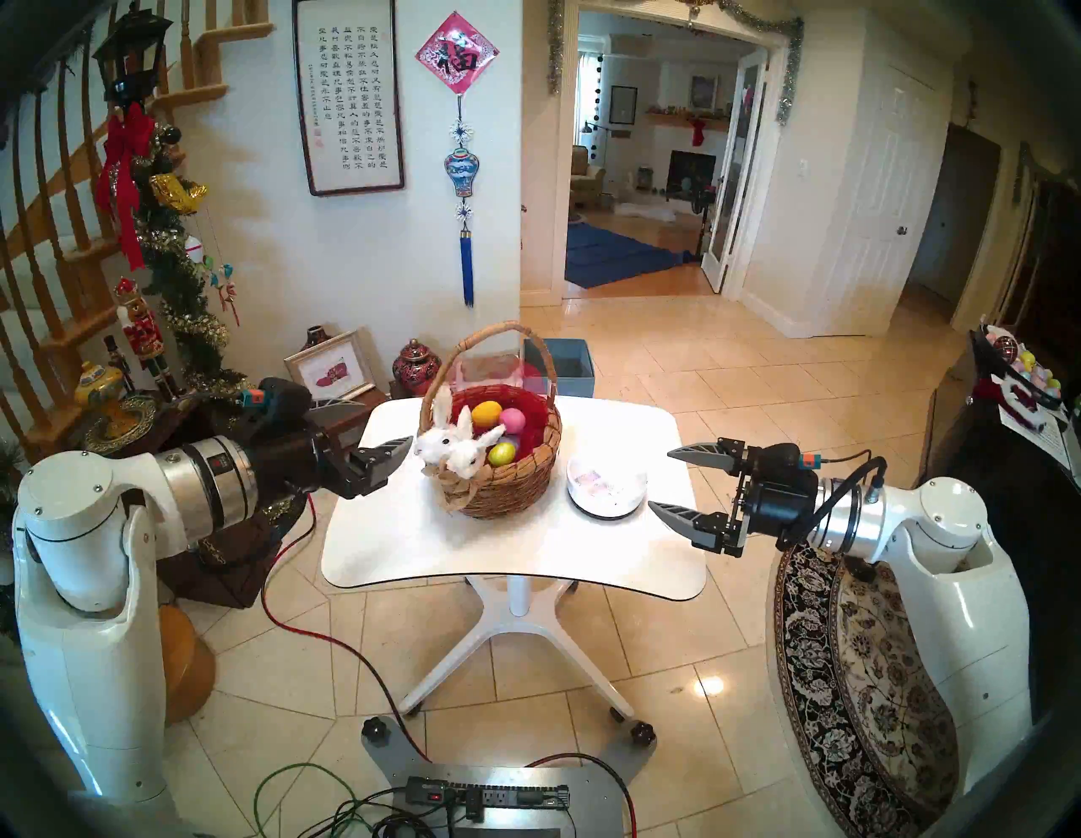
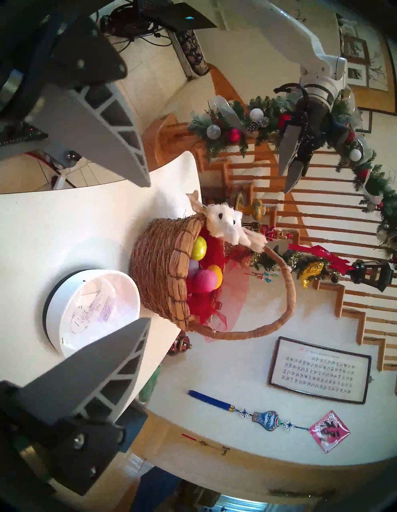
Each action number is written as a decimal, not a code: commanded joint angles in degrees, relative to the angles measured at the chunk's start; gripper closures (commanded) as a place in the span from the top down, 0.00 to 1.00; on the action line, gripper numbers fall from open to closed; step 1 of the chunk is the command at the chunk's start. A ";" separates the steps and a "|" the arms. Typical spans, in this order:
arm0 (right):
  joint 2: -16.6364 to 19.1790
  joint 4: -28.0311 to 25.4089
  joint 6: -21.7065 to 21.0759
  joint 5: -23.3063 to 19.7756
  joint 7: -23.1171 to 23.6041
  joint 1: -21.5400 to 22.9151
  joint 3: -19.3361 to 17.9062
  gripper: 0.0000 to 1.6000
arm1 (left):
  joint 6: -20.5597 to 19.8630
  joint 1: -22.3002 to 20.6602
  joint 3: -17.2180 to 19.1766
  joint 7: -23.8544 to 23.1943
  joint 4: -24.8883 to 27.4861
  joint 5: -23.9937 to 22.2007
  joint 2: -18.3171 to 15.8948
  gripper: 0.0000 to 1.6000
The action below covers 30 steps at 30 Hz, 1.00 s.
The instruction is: Put easter egg into basket
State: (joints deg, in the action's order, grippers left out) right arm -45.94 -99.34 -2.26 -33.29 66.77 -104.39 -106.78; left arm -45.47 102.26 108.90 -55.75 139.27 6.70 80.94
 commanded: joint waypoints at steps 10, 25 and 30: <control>-0.48 1.19 -2.70 -1.51 -1.02 1.74 0.37 1.00 | 0.09 -0.55 -0.06 -0.17 0.27 0.11 0.09 1.00; -0.54 1.28 -2.79 -1.51 -0.91 1.84 0.37 1.00 | 0.11 -0.61 -0.02 -0.43 0.27 0.39 0.27 1.00; -0.59 1.29 -2.82 -1.47 -0.85 1.87 0.35 1.00 | 0.12 -0.64 -0.01 -0.52 0.27 0.48 0.34 1.00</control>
State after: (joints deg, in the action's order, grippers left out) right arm -46.70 -97.76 -5.37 -34.54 65.78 -103.15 -106.08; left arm -45.46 102.11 108.97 -56.29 139.27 7.25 81.30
